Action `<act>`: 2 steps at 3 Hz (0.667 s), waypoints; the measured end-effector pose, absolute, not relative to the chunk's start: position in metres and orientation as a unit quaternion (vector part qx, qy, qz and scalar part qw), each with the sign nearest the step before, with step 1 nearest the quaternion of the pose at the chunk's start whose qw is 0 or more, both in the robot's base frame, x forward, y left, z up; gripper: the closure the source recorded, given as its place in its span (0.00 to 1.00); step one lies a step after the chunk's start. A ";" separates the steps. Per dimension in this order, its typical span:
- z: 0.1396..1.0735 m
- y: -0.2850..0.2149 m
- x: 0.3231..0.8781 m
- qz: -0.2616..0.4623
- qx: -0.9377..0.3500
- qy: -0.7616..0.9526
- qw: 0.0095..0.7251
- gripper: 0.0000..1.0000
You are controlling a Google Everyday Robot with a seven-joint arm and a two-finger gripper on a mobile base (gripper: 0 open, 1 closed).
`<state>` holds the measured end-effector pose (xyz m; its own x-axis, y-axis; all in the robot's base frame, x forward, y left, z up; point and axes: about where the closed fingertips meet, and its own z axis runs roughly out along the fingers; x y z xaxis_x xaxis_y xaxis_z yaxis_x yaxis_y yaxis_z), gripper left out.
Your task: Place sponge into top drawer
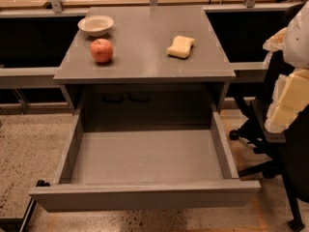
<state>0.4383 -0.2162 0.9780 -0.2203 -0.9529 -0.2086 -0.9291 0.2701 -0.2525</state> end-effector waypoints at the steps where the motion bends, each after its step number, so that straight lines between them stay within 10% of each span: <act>1: 0.970 -0.213 0.470 -0.042 -0.598 0.782 0.171 0.00; 2: 0.969 -0.212 0.473 -0.041 -0.598 0.782 0.171 0.00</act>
Offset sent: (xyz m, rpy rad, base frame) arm 0.0735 0.0052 -0.0228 0.0091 -0.0277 -0.0262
